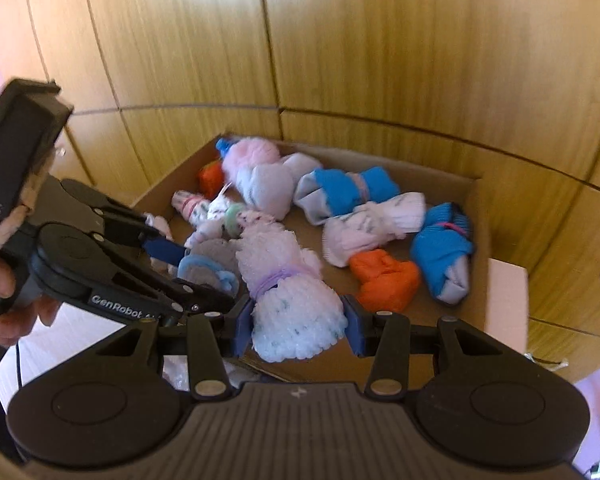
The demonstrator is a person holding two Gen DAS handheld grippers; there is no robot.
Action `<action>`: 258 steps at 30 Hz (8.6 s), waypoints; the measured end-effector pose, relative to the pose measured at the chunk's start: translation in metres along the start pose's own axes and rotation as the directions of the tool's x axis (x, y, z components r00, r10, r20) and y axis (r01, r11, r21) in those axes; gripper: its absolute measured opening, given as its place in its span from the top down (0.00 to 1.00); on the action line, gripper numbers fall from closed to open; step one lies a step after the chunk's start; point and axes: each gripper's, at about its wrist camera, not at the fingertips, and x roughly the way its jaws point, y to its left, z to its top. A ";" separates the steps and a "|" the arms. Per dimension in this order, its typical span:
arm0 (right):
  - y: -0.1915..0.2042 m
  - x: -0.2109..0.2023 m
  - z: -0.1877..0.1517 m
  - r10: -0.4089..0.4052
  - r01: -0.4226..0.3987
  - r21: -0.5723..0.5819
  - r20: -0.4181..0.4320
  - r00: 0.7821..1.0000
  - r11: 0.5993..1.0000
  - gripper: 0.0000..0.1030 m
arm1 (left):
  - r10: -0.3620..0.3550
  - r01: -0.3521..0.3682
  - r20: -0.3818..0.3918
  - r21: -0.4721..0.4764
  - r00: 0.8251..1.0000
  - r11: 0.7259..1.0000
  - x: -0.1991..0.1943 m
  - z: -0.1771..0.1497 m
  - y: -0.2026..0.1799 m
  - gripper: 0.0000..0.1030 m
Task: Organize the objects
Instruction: 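Carry both socks into the box, lower them beside the others and open both tools, then withdraw both tools from the box back toward the remaining socks, then grasp the grey blue-printed sock with right tool while left tool grasps red-tied plastic-wrapped bundle, then carry both bundles into the box, lower them and open both tools, then lift both tools out of the box toward the last two socks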
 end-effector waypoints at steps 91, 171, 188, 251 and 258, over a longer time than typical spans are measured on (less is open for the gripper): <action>0.030 -0.018 -0.090 -0.190 0.160 0.187 0.153 0.970 0.969 0.18 | 0.125 -0.129 0.343 -0.010 0.931 0.992 -0.070 -0.120 -0.060 0.01; 0.035 -0.060 -0.116 -0.192 0.165 0.141 0.200 0.961 0.976 0.39 | 0.264 -0.233 0.254 -0.148 0.930 0.961 -0.066 -0.082 -0.054 0.23; 0.028 -0.078 -0.102 -0.207 0.183 0.120 0.232 0.950 0.976 0.39 | 0.280 -0.280 0.290 -0.044 0.915 0.959 -0.073 -0.070 -0.073 0.23; -0.020 -0.039 -0.012 -0.081 0.083 -0.271 0.018 0.997 0.959 0.27 | 0.081 -0.161 0.194 0.442 0.978 0.882 0.000 0.015 -0.081 0.02; -0.003 -0.076 -0.016 -0.131 0.147 -0.203 0.089 0.987 0.968 0.23 | 0.146 -0.219 0.257 0.284 0.955 0.934 -0.043 -0.001 -0.074 0.01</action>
